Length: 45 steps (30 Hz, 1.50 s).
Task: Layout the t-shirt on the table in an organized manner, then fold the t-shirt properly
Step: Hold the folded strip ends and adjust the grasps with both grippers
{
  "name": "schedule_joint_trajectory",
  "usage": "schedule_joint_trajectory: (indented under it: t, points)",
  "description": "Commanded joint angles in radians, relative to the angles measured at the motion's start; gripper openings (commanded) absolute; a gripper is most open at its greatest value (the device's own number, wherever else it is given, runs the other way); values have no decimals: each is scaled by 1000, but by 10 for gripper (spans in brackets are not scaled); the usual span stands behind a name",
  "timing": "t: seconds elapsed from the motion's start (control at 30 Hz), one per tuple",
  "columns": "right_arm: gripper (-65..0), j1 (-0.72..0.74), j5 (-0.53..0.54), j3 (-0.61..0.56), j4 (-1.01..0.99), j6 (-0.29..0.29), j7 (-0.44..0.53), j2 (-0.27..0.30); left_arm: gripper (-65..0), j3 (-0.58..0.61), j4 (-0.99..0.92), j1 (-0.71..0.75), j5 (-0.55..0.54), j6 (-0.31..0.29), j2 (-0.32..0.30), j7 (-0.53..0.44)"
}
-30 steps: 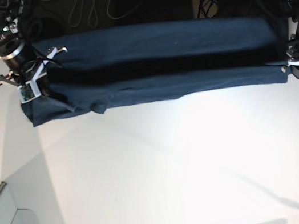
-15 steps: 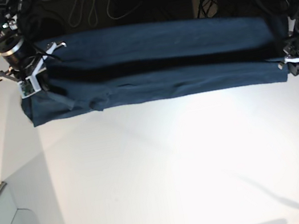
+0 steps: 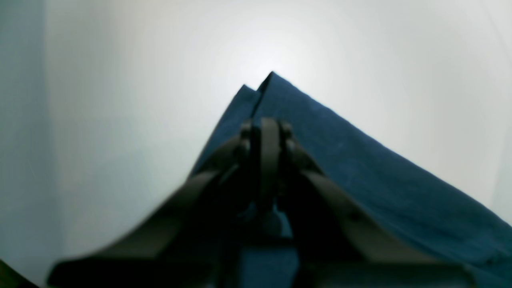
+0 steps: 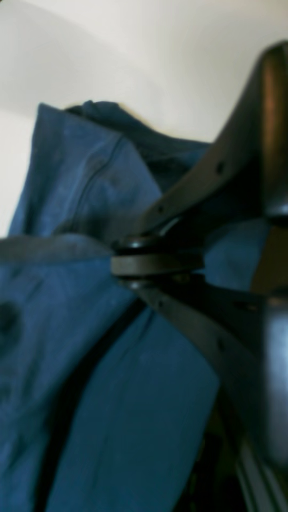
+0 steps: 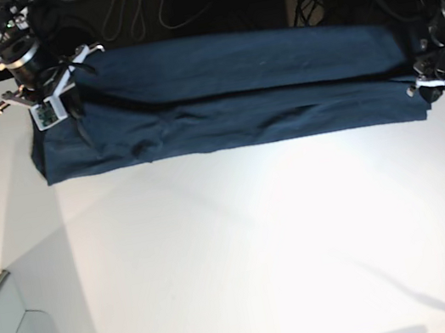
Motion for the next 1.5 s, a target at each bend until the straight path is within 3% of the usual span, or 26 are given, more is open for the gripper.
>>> schedule_joint_trajectory:
  t: [0.0, 0.17, 0.37, 0.8, 1.27, 1.47]
  points:
    - [-650, -20, 18, 0, 41, 21, 31, 5, -649, -4, 16, -9, -11, -5, -18, -21]
    - [-650, -43, 20, -5, 89, 21, 33, -24, -649, -4, 14, -20, -11, -5, -18, -21]
    - [-650, -35, 18, -1, 34, 21, 33, -21, -649, -4, 14, -21, -11, -5, -19, -21]
    - [-650, -35, 18, -1, -48, 21, 33, 35, -649, -4, 14, -21, -11, -5, -24, -21]
    - [-650, 6, 17, 3, -167, 21, 28, 41, -649, -8, 13, -12, -11, -5, -22, -21]
    - [-460, 2, 15, 8, -161, 21, 27, 42, -649, -10, 13, -11, -10, -5, -22, -21]
